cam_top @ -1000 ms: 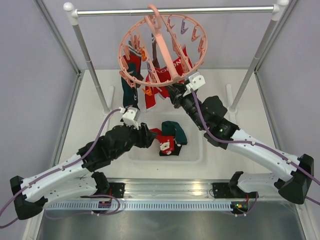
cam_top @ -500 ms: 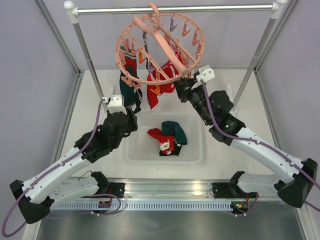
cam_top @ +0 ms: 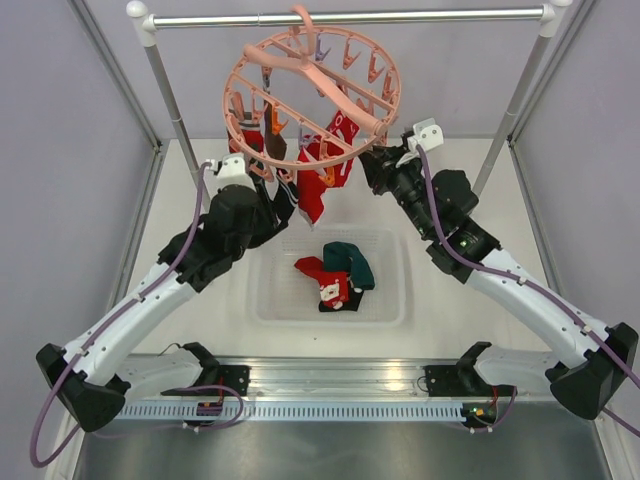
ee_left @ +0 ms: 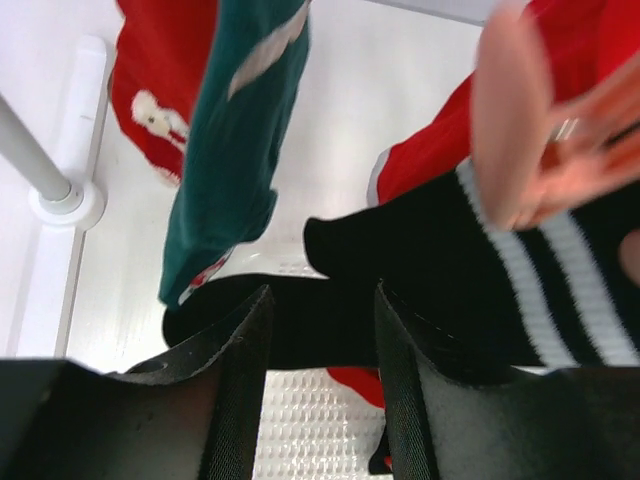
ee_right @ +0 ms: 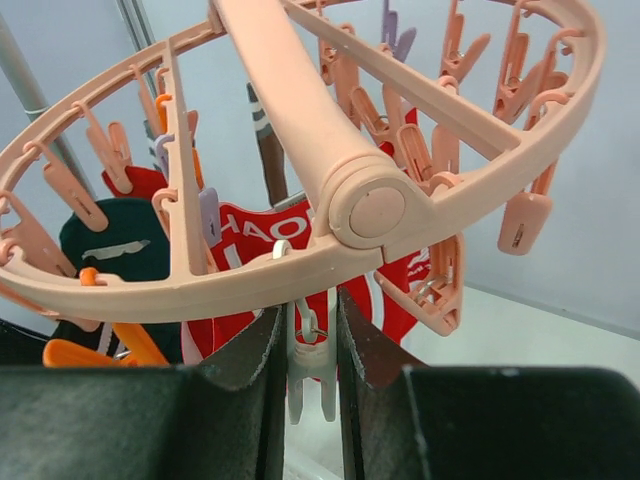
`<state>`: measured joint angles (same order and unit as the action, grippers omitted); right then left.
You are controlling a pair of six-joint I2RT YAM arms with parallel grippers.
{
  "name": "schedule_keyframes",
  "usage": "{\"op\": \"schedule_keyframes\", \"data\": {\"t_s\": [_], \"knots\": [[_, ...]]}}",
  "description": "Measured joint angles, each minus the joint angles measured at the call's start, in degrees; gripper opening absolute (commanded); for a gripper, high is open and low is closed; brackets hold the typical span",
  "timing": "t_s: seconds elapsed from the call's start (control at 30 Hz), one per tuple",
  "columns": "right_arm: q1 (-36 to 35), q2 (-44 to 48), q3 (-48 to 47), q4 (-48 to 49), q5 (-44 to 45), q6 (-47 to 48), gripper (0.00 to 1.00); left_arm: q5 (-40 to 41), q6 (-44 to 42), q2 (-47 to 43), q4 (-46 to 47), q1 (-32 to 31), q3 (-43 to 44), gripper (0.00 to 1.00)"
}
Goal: Remove the socks clipped to the hanger
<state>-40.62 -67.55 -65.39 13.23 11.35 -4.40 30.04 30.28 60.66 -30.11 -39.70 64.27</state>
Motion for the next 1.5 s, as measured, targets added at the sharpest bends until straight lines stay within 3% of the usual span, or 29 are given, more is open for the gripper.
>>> {"op": "schedule_keyframes", "data": {"t_s": [0.47,0.57,0.6,0.7,0.8,1.13,1.5], "knots": [[7.5,-2.0,-3.2,-0.8,-8.2,-2.9,0.28,-4.0,-6.7,6.0,1.4,0.0,10.5,0.47],[8.2,-2.8,-3.3,-0.9,-9.2,-3.6,0.42,-5.2,-8.4,7.0,1.7,-0.3,12.5,0.46],[8.3,-2.9,-3.3,-0.9,-9.3,-3.7,0.51,-5.3,-8.9,7.3,1.7,-0.5,13.0,0.46],[8.7,-3.4,-3.3,-1.0,-10.3,-4.3,0.68,-6.1,-10.4,8.1,1.7,-1.7,14.3,0.45],[8.7,-3.4,-3.2,-1.2,-11.3,-4.7,0.75,-6.4,-11.7,9.1,1.7,-2.9,15.5,0.45],[8.7,0.5,3.4,1.6,-15.5,-7.1,0.78,-6.4,-14.4,12.0,1.5,-5.9,19.0,0.44],[8.6,7.7,17.9,7.6,-21.8,-9.0,0.77,-6.2,-15.3,14.1,1.5,-6.7,20.6,0.43]]}}
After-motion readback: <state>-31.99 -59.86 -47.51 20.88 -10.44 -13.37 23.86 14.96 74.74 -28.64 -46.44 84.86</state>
